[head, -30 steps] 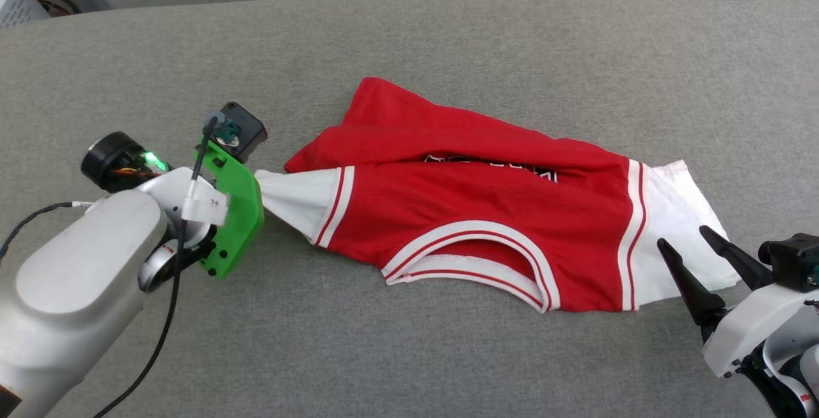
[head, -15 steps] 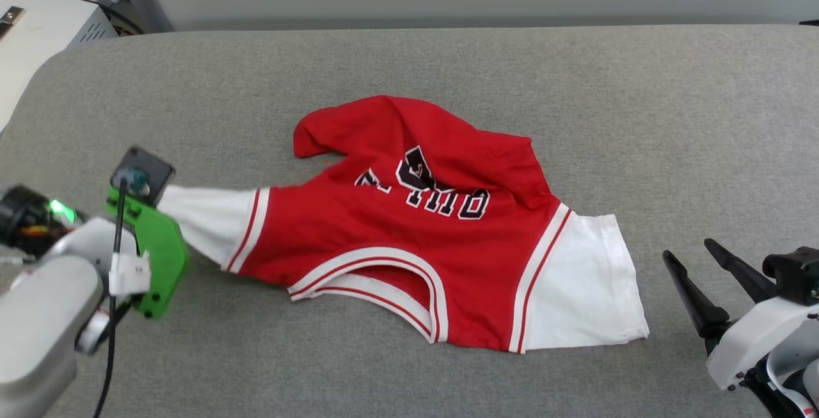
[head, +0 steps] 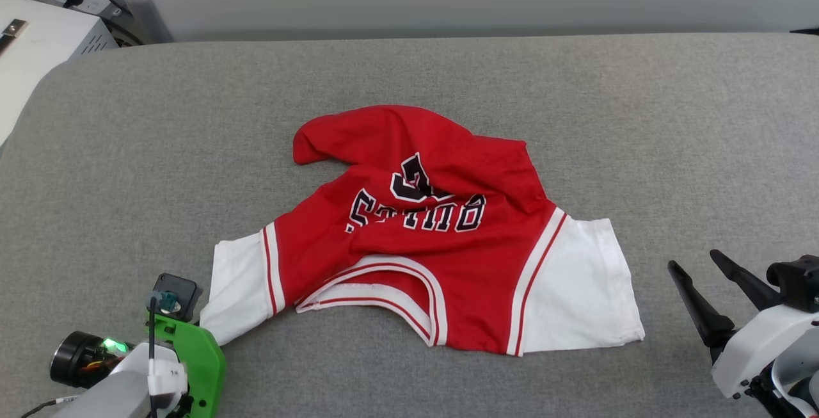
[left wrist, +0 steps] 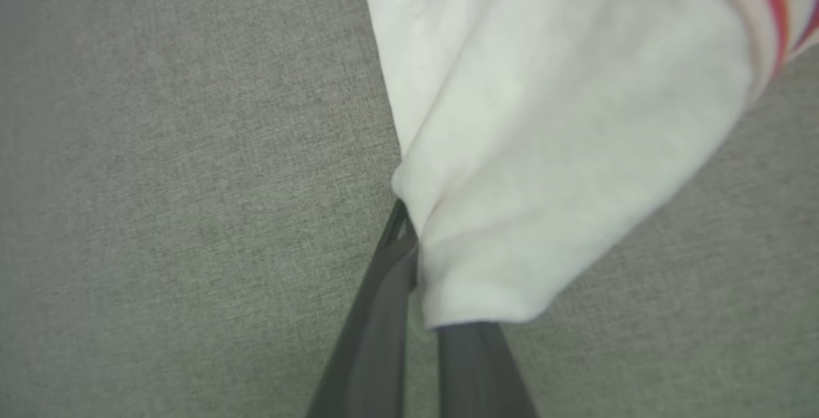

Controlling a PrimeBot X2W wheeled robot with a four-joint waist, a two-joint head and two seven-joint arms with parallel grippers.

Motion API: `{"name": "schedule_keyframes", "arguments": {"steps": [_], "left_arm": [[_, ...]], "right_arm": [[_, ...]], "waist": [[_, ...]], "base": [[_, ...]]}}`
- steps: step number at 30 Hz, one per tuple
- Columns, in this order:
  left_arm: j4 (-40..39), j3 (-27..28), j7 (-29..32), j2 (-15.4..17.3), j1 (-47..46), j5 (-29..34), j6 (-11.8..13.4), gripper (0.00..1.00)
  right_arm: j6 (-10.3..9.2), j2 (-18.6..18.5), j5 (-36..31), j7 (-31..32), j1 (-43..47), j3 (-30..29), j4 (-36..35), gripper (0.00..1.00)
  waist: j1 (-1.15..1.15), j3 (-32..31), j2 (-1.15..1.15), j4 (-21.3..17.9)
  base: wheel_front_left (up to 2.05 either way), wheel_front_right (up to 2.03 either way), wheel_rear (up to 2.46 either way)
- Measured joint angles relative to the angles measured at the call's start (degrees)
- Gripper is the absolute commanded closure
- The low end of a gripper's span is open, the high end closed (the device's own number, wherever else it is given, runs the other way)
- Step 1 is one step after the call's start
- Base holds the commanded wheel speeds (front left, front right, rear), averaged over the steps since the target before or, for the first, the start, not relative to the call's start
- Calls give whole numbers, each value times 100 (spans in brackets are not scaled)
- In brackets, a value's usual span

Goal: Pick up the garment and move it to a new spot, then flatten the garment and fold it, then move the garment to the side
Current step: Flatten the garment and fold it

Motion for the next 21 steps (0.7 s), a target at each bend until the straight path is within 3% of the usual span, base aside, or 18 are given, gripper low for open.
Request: {"name": "schedule_keyframes", "arguments": {"steps": [1,3,4,9,16,21], "left_arm": [[47,21,-102,-27,29,-2,10,0],[91,94,-394,-51,92,18,122,0],[-16,318,-836,-43,219,-4,331,0],[-652,733,-1496,145,524,-56,909,0],[-1736,1135,-2084,315,1076,48,1858,0],[-2307,1447,-2235,116,1312,430,2377,0]], "right_arm": [[0,-2,-10,5,1,3,-25,0],[0,-9,-41,13,10,-2,-70,0],[0,-51,-69,38,63,-54,-166,0],[0,-129,-153,118,96,-288,-389,0],[0,-292,-260,456,67,-534,-811,0],[0,-554,-168,1179,-216,-367,-1035,0]], "waist": [[0,-34,0,7],[0,-105,0,23],[0,-228,0,58],[0,-432,0,152],[0,-561,0,313],[0,-555,0,327]], "base": [[0,0,0],[0,0,0],[0,0,0],[0,0,0],[0,0,0],[0,0,0]]}}
